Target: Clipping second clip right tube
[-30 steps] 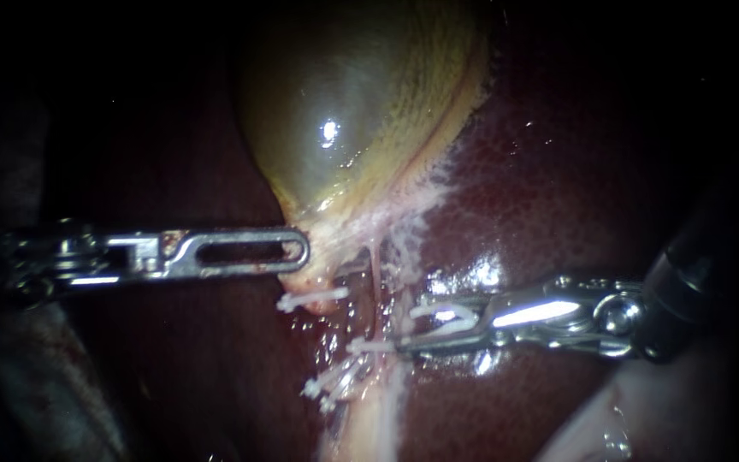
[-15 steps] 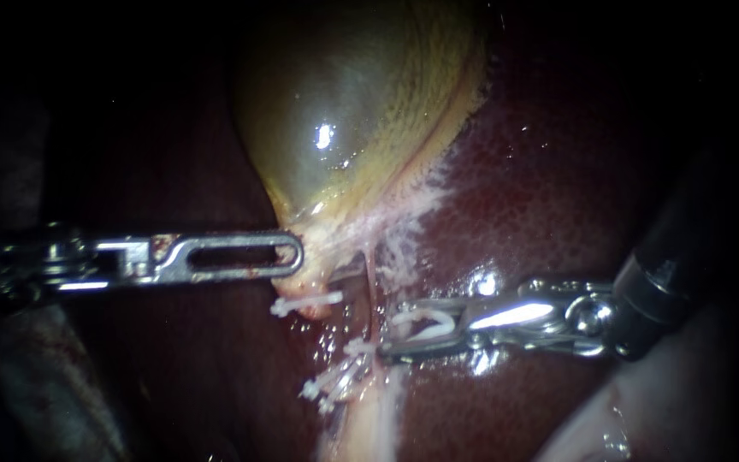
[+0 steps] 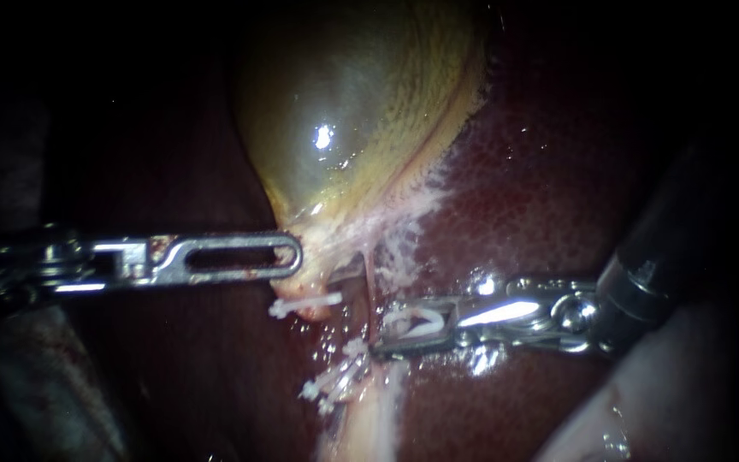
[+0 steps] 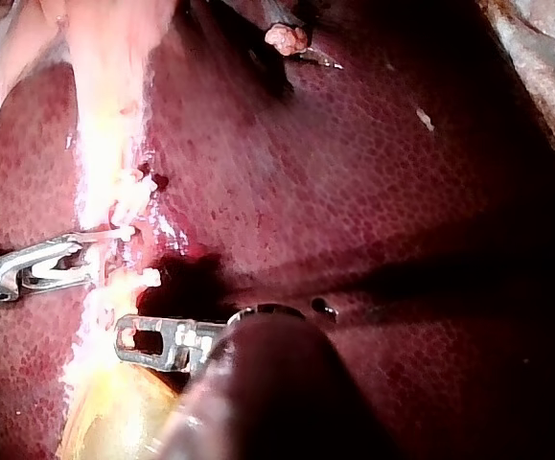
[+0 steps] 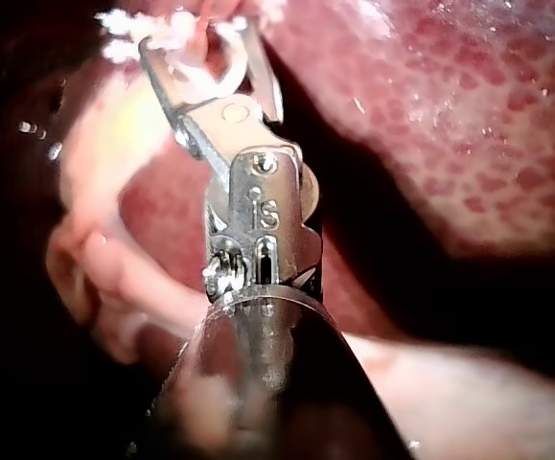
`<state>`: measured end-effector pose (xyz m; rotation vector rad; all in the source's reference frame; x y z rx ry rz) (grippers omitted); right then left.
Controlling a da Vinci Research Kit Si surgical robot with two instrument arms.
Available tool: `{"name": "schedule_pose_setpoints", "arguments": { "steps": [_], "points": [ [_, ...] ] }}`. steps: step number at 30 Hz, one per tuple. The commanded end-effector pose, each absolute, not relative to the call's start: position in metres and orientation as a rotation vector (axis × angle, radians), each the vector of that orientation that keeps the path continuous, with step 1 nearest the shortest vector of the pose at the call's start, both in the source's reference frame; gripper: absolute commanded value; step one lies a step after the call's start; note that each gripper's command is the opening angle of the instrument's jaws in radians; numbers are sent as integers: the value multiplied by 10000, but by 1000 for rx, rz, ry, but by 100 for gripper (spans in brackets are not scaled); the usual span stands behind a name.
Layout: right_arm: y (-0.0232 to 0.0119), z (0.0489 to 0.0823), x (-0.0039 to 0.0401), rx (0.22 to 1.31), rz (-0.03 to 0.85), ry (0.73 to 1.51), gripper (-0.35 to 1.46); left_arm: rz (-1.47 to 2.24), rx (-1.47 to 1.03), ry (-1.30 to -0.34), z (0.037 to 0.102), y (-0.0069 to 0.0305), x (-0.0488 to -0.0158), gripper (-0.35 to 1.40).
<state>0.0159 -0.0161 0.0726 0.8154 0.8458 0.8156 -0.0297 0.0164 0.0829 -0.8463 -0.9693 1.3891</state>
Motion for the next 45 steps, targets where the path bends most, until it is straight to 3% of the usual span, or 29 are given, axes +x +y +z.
{"name": "schedule_pose_setpoints", "arguments": {
  "steps": [1, 13, 29, 34, 40, 45],
  "points": [
    [-161, 727, 160, 815, 815, 843, 48, 1389, -846, -970, 829, 164, -297, -35],
    [-169, 745, 179, 827, 819, 827, 46, 1389, -846, -969, 829, 164, -297, -35],
    [-166, 757, 193, 854, 887, 803, 34, 1388, -846, -968, 829, 164, -299, -35],
    [-166, 758, 194, 853, 886, 797, 20, 1388, -846, -968, 829, 164, -299, -35],
    [-165, 759, 192, 834, 885, 749, -17, 1388, -846, -968, 829, 164, -299, -35],
    [-164, 760, 188, 822, 888, 741, -31, 1388, -846, -968, 828, 164, -299, -35]
  ]
}}
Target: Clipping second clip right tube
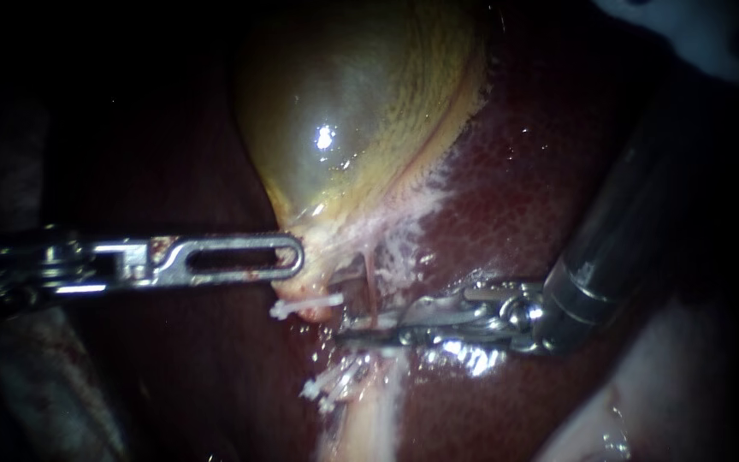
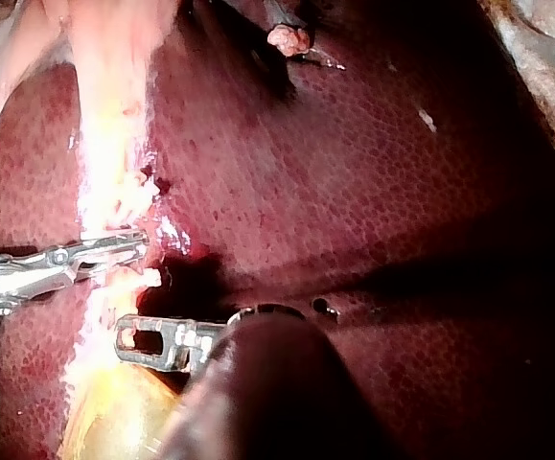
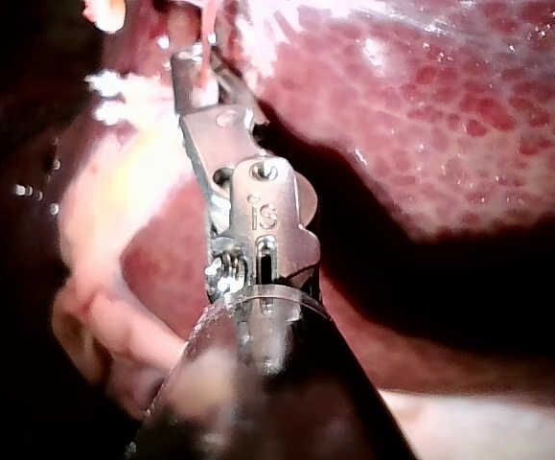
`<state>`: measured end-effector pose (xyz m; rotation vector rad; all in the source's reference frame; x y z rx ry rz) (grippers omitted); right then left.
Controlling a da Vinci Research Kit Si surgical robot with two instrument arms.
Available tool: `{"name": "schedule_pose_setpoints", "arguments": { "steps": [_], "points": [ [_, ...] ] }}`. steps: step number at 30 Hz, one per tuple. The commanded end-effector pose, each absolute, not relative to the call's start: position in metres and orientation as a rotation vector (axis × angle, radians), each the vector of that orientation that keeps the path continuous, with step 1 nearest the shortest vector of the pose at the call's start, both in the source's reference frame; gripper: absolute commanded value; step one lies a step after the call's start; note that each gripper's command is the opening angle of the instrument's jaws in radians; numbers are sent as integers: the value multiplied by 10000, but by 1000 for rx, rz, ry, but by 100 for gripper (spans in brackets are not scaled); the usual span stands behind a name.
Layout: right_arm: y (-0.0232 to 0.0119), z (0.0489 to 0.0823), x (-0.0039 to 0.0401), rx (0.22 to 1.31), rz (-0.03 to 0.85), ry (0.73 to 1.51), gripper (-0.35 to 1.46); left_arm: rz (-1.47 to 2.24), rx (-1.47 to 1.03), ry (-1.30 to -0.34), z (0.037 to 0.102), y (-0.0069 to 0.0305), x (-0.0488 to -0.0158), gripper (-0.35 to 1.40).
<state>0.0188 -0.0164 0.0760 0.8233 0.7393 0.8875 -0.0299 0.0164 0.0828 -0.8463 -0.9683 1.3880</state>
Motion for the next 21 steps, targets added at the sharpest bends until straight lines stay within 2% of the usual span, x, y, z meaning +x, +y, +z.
{"name": "schedule_pose_setpoints", "arguments": {
  "steps": [1, 21],
  "points": [
    [-164, 760, 188, 819, 889, 741, -34, 1388, -846, -968, 828, 164, -299, -35],
    [-165, 759, 188, 819, 889, 741, -35, 1388, -846, -968, 828, 164, -300, -35]
  ]
}}
